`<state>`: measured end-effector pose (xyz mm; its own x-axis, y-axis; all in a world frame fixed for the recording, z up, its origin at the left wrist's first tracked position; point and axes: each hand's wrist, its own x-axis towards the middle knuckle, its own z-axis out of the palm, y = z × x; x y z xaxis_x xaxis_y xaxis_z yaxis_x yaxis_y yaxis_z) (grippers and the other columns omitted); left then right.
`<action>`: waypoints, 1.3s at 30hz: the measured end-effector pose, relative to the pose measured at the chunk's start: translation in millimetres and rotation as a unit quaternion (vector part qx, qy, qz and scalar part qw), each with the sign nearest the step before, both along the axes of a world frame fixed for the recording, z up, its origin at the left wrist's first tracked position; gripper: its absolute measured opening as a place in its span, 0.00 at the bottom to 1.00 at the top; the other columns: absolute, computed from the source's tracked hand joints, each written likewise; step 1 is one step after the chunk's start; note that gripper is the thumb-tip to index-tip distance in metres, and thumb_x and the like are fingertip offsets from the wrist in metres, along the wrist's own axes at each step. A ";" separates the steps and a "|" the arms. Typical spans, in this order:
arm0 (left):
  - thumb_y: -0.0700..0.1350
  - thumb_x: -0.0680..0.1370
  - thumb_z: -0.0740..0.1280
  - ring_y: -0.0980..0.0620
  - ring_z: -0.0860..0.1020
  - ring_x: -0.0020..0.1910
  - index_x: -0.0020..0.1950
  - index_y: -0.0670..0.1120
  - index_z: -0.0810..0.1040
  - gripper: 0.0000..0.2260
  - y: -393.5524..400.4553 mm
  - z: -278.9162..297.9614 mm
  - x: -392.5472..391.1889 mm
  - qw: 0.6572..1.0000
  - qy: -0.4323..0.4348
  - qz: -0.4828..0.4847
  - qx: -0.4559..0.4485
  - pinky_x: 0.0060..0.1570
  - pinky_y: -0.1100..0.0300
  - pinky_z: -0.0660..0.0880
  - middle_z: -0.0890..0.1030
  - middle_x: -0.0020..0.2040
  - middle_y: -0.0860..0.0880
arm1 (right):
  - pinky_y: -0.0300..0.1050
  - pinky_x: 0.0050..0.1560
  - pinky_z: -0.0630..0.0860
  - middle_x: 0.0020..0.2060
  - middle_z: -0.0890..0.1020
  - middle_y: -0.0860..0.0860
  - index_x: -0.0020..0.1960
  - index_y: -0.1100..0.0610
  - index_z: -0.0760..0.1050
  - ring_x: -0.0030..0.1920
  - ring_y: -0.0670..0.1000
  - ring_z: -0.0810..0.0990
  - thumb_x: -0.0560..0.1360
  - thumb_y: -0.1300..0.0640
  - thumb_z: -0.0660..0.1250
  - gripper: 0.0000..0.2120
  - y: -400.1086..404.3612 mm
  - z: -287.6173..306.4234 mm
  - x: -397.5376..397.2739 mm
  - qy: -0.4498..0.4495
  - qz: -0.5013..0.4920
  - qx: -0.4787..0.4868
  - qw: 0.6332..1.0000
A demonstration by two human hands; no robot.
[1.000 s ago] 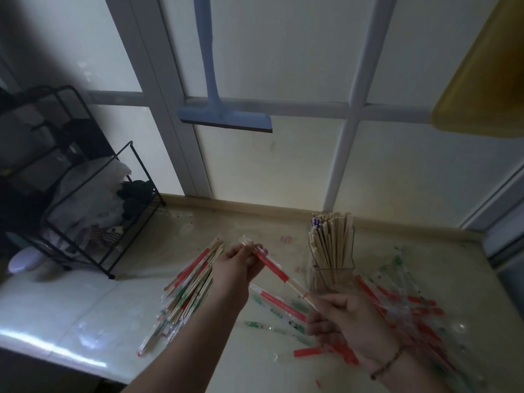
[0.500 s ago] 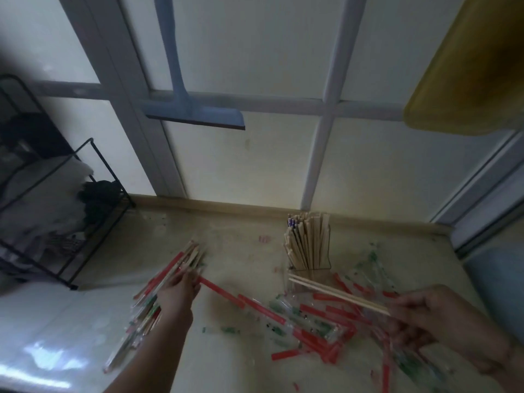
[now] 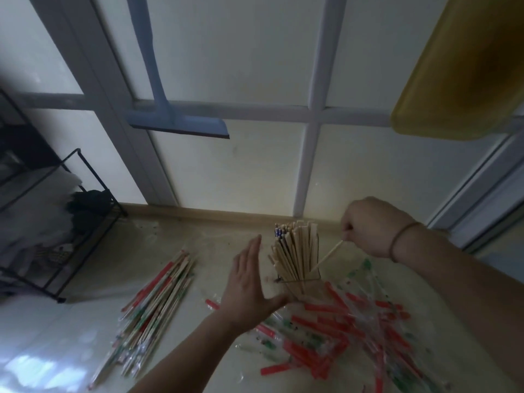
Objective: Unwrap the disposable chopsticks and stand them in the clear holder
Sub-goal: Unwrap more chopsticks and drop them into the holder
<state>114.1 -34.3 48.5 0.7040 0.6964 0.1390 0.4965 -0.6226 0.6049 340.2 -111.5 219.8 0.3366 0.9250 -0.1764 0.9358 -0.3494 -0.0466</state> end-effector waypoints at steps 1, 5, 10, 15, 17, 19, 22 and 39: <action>0.75 0.65 0.64 0.49 0.48 0.78 0.78 0.54 0.33 0.56 0.9 0.0 8.4 1.000 0.016 -0.007 0.010 0.77 0.49 0.52 0.44 0.80 0.53 | 0.43 0.42 0.74 0.37 0.77 0.53 0.47 0.57 0.81 0.42 0.55 0.80 0.77 0.57 0.65 0.06 9.3 -1.8 -8.4 -0.032 0.016 0.008 0.999; 0.72 0.63 0.68 0.46 0.55 0.76 0.74 0.61 0.29 0.56 10.9 -4.4 32.1 0.998 -0.056 0.004 -0.005 0.74 0.41 0.60 0.51 0.79 0.47 | 0.45 0.42 0.72 0.48 0.78 0.57 0.58 0.62 0.76 0.47 0.57 0.79 0.79 0.63 0.58 0.11 32.4 -24.0 -32.7 -0.092 0.063 -0.015 0.994; 0.73 0.68 0.64 0.48 0.69 0.66 0.79 0.51 0.45 0.50 20.0 -7.5 42.0 0.982 -0.188 0.012 0.002 0.64 0.49 0.71 0.64 0.71 0.47 | 0.45 0.47 0.75 0.50 0.80 0.54 0.55 0.57 0.77 0.50 0.55 0.80 0.79 0.57 0.58 0.11 37.8 -63.6 -40.5 0.014 0.060 0.022 0.998; 0.76 0.65 0.65 0.54 0.72 0.62 0.79 0.47 0.52 0.52 19.0 -8.4 50.0 0.963 -0.244 0.068 -0.090 0.59 0.55 0.74 0.67 0.68 0.50 | 0.47 0.45 0.77 0.51 0.81 0.54 0.67 0.52 0.65 0.48 0.57 0.82 0.80 0.53 0.58 0.16 22.2 -110.1 -37.6 0.079 0.054 0.113 0.989; 0.76 0.64 0.65 0.54 0.72 0.62 0.79 0.49 0.52 0.52 17.1 -9.7 49.8 0.964 -0.240 0.074 -0.090 0.59 0.54 0.74 0.67 0.68 0.51 | 0.43 0.40 0.74 0.48 0.82 0.53 0.67 0.51 0.66 0.45 0.55 0.82 0.80 0.52 0.59 0.16 16.0 -120.0 -37.9 0.128 0.049 0.173 0.975; 0.74 0.65 0.66 0.54 0.71 0.63 0.79 0.52 0.50 0.51 15.0 -11.3 45.2 0.970 -0.226 0.063 -0.064 0.60 0.55 0.73 0.66 0.68 0.51 | 0.42 0.38 0.74 0.45 0.83 0.53 0.63 0.50 0.68 0.42 0.56 0.83 0.77 0.53 0.64 0.15 12.2 -128.2 -37.2 0.171 0.048 0.232 0.956; 0.71 0.68 0.64 0.51 0.68 0.67 0.79 0.49 0.50 0.47 8.6 -18.8 24.6 0.978 -0.202 0.040 -0.028 0.64 0.53 0.71 0.64 0.71 0.49 | 0.42 0.34 0.76 0.37 0.83 0.50 0.55 0.46 0.68 0.35 0.54 0.83 0.72 0.52 0.72 0.16 8.8 -135.1 -36.6 0.185 0.058 0.284 0.939; 0.52 0.69 0.67 0.44 0.76 0.39 0.37 0.49 0.78 0.07 36.3 -85.8 -197.8 0.907 0.355 0.218 0.058 0.40 0.51 0.69 0.81 0.37 0.49 | 0.39 0.28 0.73 0.26 0.75 0.46 0.52 0.49 0.76 0.26 0.45 0.75 0.77 0.48 0.64 0.07 73.5 -152.7 -190.7 0.213 0.270 0.401 0.849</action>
